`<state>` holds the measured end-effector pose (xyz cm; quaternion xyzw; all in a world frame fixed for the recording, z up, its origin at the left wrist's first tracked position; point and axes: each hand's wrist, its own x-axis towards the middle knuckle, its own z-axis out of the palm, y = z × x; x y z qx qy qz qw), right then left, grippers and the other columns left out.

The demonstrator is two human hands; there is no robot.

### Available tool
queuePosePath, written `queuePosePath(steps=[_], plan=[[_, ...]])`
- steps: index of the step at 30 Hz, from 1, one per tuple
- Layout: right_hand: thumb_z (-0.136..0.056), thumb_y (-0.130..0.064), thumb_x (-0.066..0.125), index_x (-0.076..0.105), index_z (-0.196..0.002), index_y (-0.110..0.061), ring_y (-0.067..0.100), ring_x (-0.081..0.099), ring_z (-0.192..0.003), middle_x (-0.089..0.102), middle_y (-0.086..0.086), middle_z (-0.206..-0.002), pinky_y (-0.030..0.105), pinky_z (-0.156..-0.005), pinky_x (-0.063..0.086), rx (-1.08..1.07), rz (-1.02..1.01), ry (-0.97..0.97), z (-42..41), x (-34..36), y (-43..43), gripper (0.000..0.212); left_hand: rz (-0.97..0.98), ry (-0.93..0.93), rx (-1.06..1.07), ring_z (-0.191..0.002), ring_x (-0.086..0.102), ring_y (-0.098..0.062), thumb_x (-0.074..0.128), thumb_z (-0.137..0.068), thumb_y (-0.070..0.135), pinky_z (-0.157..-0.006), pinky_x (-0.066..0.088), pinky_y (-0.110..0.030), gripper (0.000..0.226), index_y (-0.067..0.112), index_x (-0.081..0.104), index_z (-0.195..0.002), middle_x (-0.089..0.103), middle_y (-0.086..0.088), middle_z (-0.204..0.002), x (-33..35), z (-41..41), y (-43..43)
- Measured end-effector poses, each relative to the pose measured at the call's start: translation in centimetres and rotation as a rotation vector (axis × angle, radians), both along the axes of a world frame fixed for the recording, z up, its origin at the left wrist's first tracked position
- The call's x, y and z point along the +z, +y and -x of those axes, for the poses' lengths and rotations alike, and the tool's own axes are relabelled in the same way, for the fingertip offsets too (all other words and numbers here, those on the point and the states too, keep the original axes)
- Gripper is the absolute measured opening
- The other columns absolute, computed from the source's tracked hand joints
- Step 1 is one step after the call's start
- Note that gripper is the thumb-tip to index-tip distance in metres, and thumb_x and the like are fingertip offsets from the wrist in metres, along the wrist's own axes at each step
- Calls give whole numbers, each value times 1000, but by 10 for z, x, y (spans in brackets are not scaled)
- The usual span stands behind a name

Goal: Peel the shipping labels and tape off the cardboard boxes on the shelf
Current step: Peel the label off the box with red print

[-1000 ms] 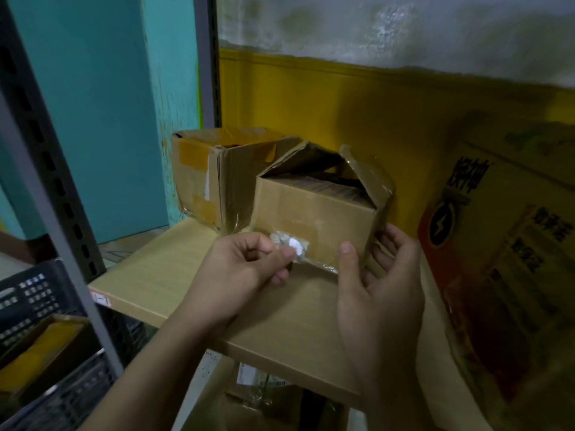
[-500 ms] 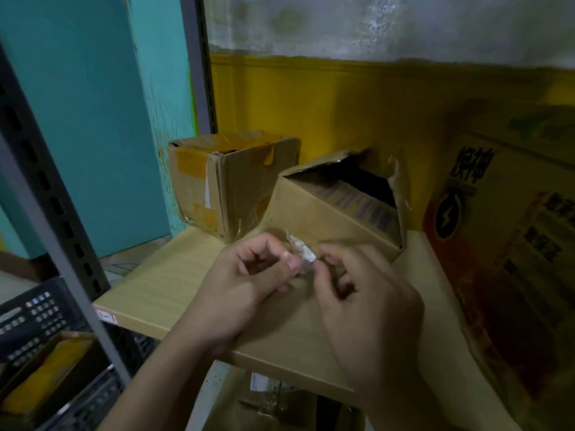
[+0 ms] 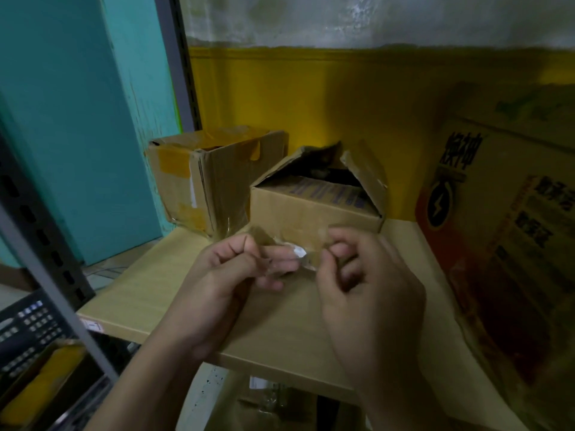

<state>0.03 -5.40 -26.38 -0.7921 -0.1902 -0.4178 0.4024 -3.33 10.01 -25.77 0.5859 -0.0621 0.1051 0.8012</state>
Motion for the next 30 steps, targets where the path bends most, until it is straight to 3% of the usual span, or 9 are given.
queuePosePath(steps=[3,7,11,14,17,20,22,25,30], plan=[[-74,-16,77,66,-100,-17,0,43,-62,50,-10,-95,-2,-67,36,-89,-142,-52,1,2,-2,29,30,-35,-31,-111,66,-37,67,-62,15,-84,57,-35,8,17,61,-60,68,-27,-112,0,3,2],[-68,-24,80,45,-135,-16,18,51,-113,34,-3,-135,13,-92,45,-105,-296,-13,2,6,-4,76,-20,-69,-46,-112,64,-37,66,-59,16,-85,55,-37,10,16,56,-58,68,-27,-112,-1,5,0],[-71,-36,79,18,-150,-43,6,30,-137,19,-14,-153,28,-103,37,33,-361,294,2,13,-6,100,-177,-50,-62,-94,68,-34,62,-65,25,-84,51,-39,20,5,60,-61,70,-28,-96,-5,4,1],[-81,-39,72,20,-148,-47,-7,27,-128,27,-19,-151,16,-97,28,82,-294,339,2,13,-8,86,-242,-83,105,-61,61,-34,55,-78,42,-72,50,-39,38,13,60,-54,63,-24,-61,-6,3,-4],[-85,-38,67,30,-146,-44,-13,23,-122,30,-24,-146,13,-95,24,89,-262,312,3,12,-10,72,-397,-146,520,-56,60,-23,59,-82,49,-58,47,-31,37,19,61,-60,63,-9,-60,-3,2,-6],[-88,-35,62,41,-140,-46,-11,26,-126,29,-31,-137,15,-95,29,91,-270,297,0,10,-9,56,-697,-280,710,-89,60,-3,59,-78,60,-74,49,-23,30,35,62,-94,62,17,-98,14,1,-3],[-89,-33,60,52,-133,-44,-10,26,-126,35,-23,-142,11,-92,25,65,-253,274,-2,7,-7,46,-979,-256,604,-126,45,-3,55,-78,71,-99,43,-30,56,48,50,-128,44,25,-138,22,-5,2],[-90,-27,59,64,-122,-38,-6,31,-122,46,-12,-141,10,-89,24,9,-228,266,-3,7,-6,34,-1063,-201,432,-135,35,4,52,-78,72,-111,38,-35,68,50,40,-142,37,28,-147,26,-14,3],[-97,-27,52,61,-114,-28,0,52,-80,57,-18,-92,-2,-63,34,-43,-517,278,-3,19,-8,19,-751,-260,668,-94,60,8,55,-91,41,-64,50,-10,21,34,64,-109,65,29,-99,19,-21,-7]])
